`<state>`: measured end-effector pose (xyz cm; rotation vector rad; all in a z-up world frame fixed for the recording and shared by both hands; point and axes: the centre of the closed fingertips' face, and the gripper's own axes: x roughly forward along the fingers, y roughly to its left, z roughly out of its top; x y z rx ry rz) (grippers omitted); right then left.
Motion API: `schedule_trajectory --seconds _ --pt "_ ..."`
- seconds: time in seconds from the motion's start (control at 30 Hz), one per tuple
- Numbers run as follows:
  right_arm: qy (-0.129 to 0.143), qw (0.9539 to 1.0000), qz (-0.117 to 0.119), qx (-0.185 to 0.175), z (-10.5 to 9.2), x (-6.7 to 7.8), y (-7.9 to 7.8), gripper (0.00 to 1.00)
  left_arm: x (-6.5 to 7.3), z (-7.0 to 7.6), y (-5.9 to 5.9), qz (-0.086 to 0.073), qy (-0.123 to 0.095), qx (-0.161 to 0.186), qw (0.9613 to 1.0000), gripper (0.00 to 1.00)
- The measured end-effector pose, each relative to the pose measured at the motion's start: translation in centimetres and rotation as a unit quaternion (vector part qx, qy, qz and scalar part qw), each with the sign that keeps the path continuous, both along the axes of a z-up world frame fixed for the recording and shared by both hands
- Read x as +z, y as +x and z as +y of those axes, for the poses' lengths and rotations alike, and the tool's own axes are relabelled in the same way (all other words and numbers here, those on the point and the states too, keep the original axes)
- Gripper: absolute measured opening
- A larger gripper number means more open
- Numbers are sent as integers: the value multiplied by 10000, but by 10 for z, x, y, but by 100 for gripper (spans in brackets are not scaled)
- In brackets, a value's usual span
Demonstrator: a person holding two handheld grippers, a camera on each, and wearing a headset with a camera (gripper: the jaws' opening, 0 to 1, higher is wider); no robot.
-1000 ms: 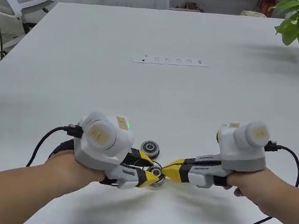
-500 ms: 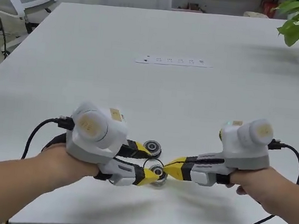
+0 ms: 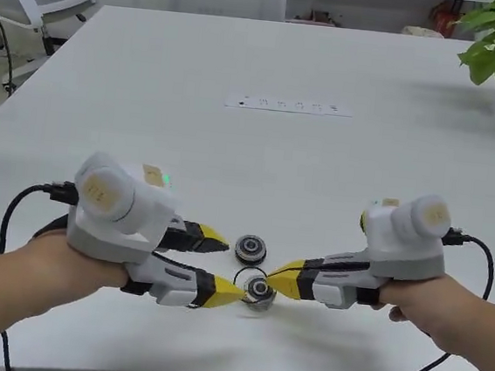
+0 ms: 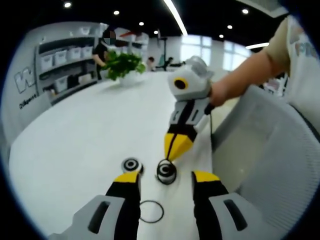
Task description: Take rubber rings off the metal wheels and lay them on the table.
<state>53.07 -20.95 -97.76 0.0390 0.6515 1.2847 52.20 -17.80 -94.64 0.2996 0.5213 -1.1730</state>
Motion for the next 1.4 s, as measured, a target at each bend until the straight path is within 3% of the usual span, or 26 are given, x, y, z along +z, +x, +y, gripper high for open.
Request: schedule_trajectory --seconds 0.33,0.6,1.4 --pt "9 9998 -20 183 14 9 -1 0 11 20 -3 -26 -173 181 9997 48" --pt "15 9995 -47 319 31 14 1 0 15 34 -7 -80 -166 278 9994 53" --pt "-290 9975 64 639 67 -7 0 0 18 69 -10 -133 -179 706 9973 55"
